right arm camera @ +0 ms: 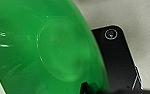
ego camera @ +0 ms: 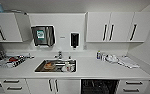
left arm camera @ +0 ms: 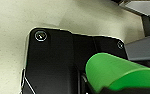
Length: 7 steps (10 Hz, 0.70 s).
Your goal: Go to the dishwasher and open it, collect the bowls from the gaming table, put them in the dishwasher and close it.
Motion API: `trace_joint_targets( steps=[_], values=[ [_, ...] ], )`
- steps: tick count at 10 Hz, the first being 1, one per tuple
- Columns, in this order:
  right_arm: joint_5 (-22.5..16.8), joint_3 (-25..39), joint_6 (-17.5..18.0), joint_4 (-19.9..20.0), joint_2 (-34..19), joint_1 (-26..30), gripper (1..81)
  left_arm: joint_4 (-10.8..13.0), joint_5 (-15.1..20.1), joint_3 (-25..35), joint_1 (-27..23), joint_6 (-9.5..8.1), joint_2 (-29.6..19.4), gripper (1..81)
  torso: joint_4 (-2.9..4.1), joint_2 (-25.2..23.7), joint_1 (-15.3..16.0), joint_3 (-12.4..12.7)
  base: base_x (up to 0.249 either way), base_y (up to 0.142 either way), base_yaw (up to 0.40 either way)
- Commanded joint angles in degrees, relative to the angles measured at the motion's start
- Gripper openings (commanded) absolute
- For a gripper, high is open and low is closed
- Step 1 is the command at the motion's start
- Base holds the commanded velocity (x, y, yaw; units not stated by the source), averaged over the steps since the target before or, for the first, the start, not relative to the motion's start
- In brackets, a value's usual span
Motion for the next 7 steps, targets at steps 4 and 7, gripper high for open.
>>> trace_joint_targets(
  steps=[4, 7],
  values=[
    [-4.36, 1.07, -0.92, -1.79, 0.52, 2.09, 1.0, 0.50, 1.75, 0.17, -2.63, 0.21, -0.81, 1.0, 0.00, 0.00, 0.00, 0.00, 0.167, 0.000, 0.000],
    [-4.36, 0.99, -0.92, -1.70, 0.17, 2.17, 1.0, 0.50, 1.75, 0.17, -2.63, 0.21, -0.81, 1.0, 0.00, 0.00, 0.05, 0.00, 0.078, 0.000, 0.000]
  ],
)
